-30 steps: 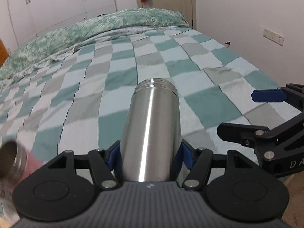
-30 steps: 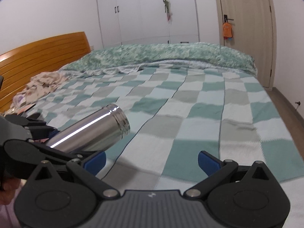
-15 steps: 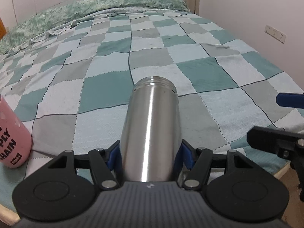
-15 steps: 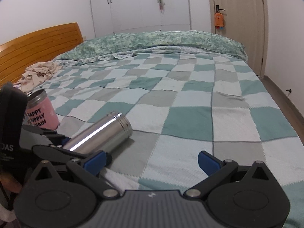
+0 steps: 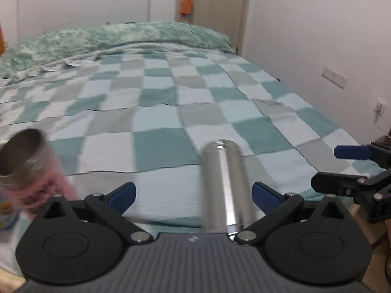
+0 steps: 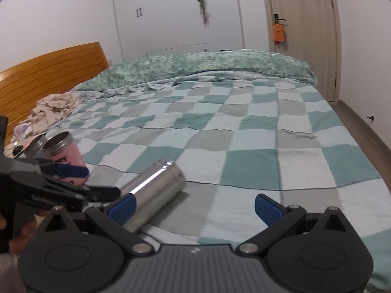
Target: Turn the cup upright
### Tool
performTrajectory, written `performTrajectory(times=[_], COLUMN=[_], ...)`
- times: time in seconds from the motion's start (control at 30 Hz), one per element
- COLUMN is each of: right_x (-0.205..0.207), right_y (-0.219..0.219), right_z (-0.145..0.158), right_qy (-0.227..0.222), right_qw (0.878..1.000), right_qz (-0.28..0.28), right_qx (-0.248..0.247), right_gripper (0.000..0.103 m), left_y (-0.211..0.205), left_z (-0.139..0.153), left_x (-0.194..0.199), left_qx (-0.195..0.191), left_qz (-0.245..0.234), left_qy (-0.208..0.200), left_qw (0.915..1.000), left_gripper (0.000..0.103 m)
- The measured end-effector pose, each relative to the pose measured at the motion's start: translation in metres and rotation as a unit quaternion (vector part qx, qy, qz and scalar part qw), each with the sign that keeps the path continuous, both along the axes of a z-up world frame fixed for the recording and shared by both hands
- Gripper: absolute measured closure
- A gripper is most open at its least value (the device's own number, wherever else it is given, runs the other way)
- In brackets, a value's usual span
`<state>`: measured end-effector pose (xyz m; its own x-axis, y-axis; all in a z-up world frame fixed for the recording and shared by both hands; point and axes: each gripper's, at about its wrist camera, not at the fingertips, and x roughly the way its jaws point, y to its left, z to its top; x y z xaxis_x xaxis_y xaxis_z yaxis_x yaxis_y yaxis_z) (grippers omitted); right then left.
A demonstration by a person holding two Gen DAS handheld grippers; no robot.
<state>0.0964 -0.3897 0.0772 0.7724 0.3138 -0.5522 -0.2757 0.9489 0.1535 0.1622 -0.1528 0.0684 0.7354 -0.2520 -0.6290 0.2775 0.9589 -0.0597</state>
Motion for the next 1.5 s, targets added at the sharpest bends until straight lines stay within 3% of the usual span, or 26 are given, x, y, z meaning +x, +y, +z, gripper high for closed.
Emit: performTrajectory(times=[0.37,0.67,0.8,0.93,1.0,1.23,1.5], right_x=[0.035,0.067,0.088,0.111,0.115,0.107,0.06], right_y=[0.055,0.081,0.079,0.071,0.07,0.069,0.084], right_z=[-0.012,-0.036,-0.048,-0.065,-0.07,-0.065,-0.026], right_qy=[0.051,0.104,0.135,0.189,0.199,0.179,0.04], right_qw=[0.999,0.994,0.987,0.97,0.966,0.965,0.987], right_qz=[0.008,-0.029,-0.05,-0.07,-0.073,-0.074,-0.021], right_qx=[-0.001,0.037,0.076,0.135,0.15,0.174,0.153], right_gripper=[0.0,0.001,0.012,0.029,0.03,0.034,0.038], left_y=[0.09,0.127,0.139,0.146,0.151,0.159,0.167], left_z=[-0.004,-0.02,-0.027,-0.03,-0.031,-0.029,-0.024], left_x=[-0.017,-0.015,-0.012,-0.01,-0.011,-0.013,-0.022], left_qx=[0.021,0.032,0.025,0.016,0.014,0.005,-0.004], left_qz=[0.068,0.1,0.107,0.11,0.111,0.111,0.108], left_qy=[0.017,0.015,0.021,0.023,0.024,0.023,0.017], left_qw=[0.9973,0.9944,0.9937,0.9936,0.9935,0.9936,0.994], left_gripper=[0.0,0.0,0.0,0.0,0.0,0.0,0.0])
